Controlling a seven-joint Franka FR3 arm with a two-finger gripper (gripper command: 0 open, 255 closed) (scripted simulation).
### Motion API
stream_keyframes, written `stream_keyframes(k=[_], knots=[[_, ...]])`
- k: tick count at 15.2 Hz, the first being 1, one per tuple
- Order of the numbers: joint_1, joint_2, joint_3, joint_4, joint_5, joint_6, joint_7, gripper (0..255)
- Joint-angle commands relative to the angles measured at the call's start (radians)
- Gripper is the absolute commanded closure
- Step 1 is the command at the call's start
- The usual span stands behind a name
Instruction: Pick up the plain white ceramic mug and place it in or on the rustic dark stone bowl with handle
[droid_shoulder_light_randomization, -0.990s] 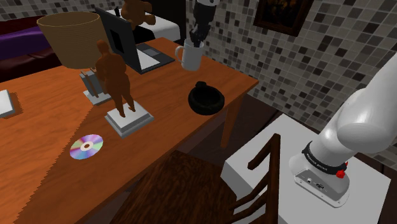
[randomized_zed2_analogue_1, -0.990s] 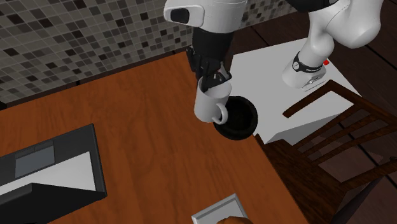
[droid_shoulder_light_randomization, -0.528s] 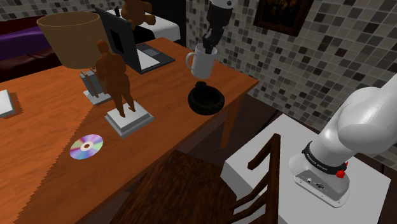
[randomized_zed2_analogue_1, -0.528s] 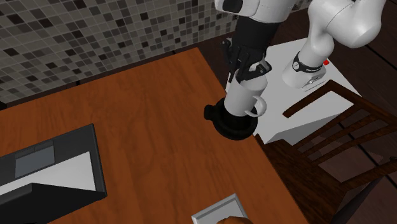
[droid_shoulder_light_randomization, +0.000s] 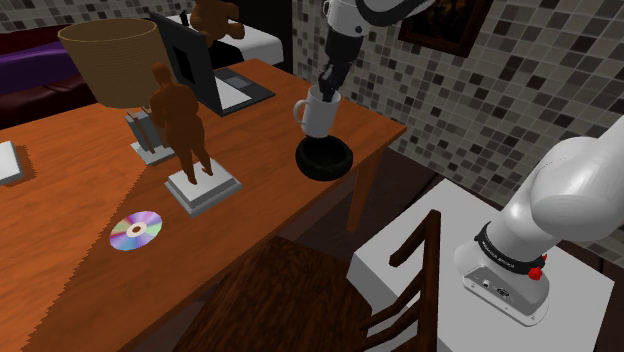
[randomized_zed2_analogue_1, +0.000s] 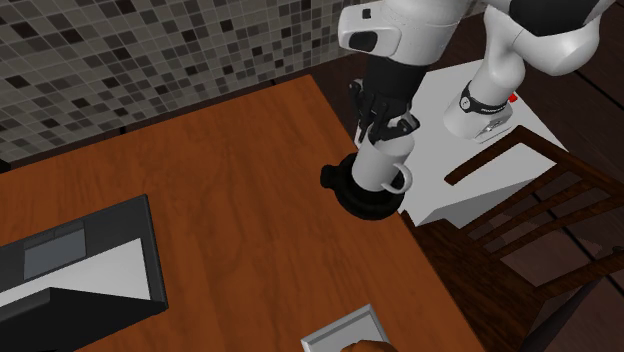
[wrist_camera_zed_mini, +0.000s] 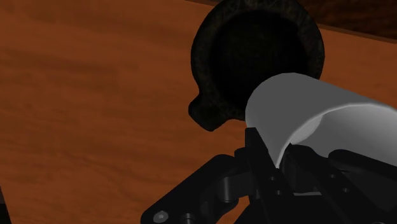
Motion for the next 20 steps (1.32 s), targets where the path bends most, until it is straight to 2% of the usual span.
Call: stream_keyframes(k=[1,9,16,17,20], knots=[[0.001,0.004,0.002,-0.023,0.001,0.027,0.0,255],[0.002,0.038,0.006,-0.098,0.001,0.136,-0.002,255],[0.002,0.038,0.006,-0.098,0.001,0.136,-0.002,255],[0.002,0.038,0.006,-0.098,0.001,0.136,-0.002,0],[0.002,0.038,0.006,-0.098,0.001,0.136,-0.002,0]])
